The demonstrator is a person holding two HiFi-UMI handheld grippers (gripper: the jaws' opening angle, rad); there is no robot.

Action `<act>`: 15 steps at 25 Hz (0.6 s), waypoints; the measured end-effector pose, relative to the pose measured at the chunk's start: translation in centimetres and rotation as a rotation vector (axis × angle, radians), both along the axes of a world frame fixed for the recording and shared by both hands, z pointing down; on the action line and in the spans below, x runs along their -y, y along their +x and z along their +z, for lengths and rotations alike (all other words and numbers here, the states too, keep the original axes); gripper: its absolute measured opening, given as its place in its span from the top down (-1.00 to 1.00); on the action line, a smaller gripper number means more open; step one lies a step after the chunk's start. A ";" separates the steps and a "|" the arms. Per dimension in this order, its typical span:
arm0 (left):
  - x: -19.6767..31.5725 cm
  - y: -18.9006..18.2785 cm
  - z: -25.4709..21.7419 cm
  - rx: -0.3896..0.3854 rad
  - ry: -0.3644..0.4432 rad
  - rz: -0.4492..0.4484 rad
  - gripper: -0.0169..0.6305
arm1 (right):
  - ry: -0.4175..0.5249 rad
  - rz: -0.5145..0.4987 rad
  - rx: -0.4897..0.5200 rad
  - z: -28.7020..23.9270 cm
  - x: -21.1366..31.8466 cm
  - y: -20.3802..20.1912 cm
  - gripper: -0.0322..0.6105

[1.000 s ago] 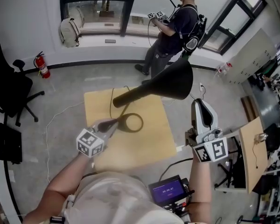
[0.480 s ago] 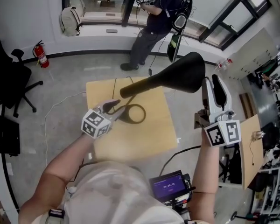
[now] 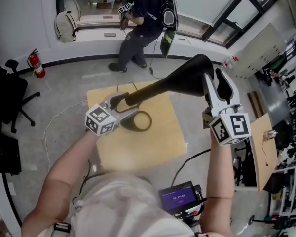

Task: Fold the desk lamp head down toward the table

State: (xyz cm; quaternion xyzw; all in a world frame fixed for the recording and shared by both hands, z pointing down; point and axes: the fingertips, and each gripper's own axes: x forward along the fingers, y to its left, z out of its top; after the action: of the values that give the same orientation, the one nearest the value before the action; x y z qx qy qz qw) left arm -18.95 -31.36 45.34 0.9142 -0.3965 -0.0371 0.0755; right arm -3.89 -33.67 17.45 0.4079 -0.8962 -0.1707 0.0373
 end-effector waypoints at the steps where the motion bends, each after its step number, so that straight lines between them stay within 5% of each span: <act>1: 0.2 0.1 -0.3 0.007 0.014 0.015 0.04 | 0.003 0.018 -0.009 0.1 0.2 0.0 0.29; 15: 0.6 1.1 -1.3 0.063 0.071 0.085 0.19 | -0.014 0.152 -0.103 1.7 1.4 -1.4 0.19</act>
State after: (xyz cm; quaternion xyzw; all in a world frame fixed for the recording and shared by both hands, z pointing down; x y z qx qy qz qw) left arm -17.86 -31.93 44.08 0.9330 -0.3580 -0.0192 0.0319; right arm -5.32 -35.02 19.16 0.4651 -0.8607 -0.1818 0.0992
